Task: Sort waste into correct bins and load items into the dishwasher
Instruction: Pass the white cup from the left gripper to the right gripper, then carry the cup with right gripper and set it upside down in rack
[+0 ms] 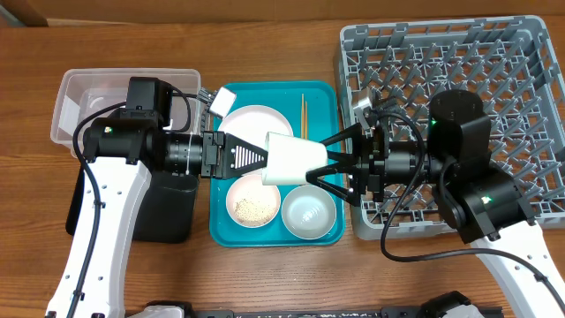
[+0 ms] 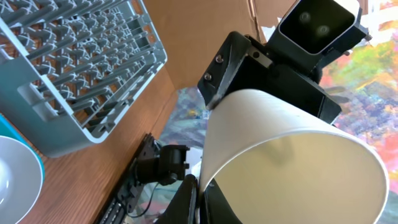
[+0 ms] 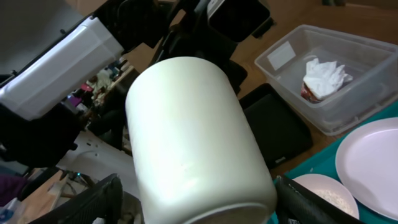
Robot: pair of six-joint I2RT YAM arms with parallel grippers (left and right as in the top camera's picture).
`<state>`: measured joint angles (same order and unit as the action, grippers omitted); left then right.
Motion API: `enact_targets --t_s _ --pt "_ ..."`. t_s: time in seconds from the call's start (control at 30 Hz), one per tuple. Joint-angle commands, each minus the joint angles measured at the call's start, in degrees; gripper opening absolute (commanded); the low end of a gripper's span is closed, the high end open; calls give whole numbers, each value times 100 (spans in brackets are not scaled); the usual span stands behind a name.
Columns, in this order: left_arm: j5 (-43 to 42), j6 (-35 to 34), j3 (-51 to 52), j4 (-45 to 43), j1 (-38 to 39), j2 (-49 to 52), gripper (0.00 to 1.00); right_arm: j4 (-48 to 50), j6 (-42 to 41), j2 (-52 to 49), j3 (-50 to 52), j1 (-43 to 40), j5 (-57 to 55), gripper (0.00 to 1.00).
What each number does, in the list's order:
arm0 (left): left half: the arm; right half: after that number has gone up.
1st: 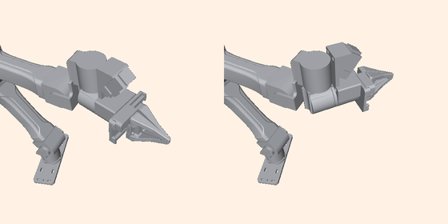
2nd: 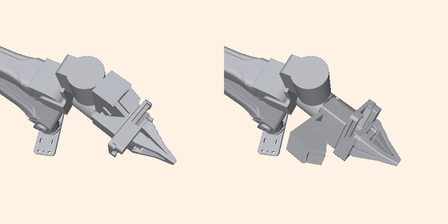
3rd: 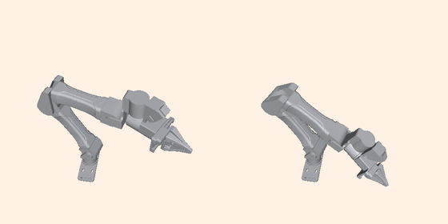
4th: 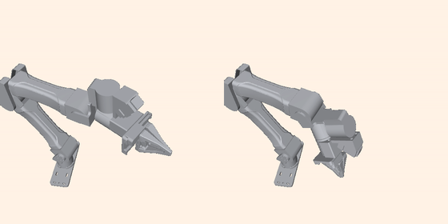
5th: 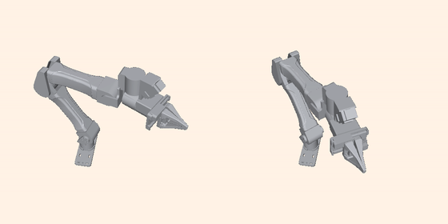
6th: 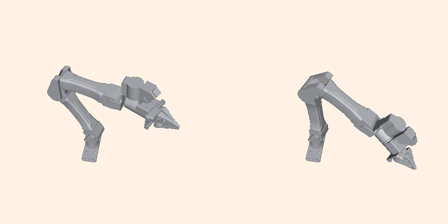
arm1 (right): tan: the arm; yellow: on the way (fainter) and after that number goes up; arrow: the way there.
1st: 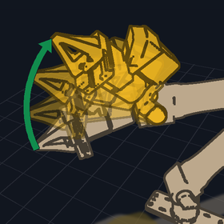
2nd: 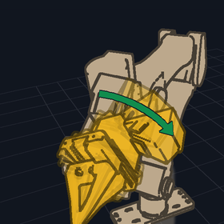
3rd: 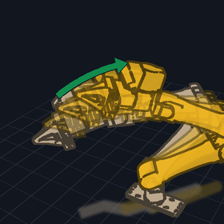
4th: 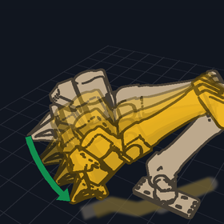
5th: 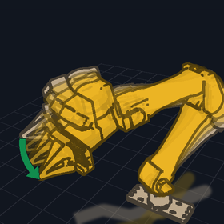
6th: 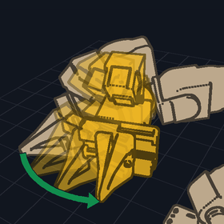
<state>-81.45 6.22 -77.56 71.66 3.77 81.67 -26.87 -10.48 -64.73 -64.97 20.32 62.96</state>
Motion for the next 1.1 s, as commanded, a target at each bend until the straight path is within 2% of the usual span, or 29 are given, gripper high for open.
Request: enact_targets --t_s 0.0,0.03,0.07,0.1,0.27,0.5,0.57,0.6,0.63,0.7,0.73,0.87,1.0,1.07 --pt "-68 151 -28 9 39 9 4 66 4 31 -59 31 616 75" --pt "-72 153 -28 9 39 9 4 55 4 31 -59 35 625 77" --pt "-127 155 -28 -2 39 9 4 42 7 31 -57 66 616 87" --pt "-175 155 -28 -13 39 9 4 50 7 31 -57 70 614 87" --pt "-223 151 -28 -7 39 9 4 70 7 31 -57 74 614 71" --pt "-238 155 -28 -11 44 9 5 -63 7 33 -57 72 111 61" --pt "-57 151 -28 -9 44 9 29 -61 7 50 -63 33 79 60" --pt "118 151 -28 -9 42 9 45 -66 4 79 -68 -35 48 58" --pt "391 149 -28 -4 42 9 56 -83 4 118 -68 -133 48 57" --pt "1161 140 -28 39 42 9 64 -214 -15 225 -70 -424 9 56" --pt "1552 96 -28 68 42 9 72 -354 -92 299 -70 -629 -122 55" --pt "2785 -122 -28 251 42 9 78 -1353 -426 581 -79 -1364 -1550 55" --pt "2959 -153 -28 280 42 9 78 -2726 -1270 741 -79 -1552 -3875 54" --pt "2964 -153 -28 227 42 9 79 -3464 -1600 732 -79 -1513 -4669 52"
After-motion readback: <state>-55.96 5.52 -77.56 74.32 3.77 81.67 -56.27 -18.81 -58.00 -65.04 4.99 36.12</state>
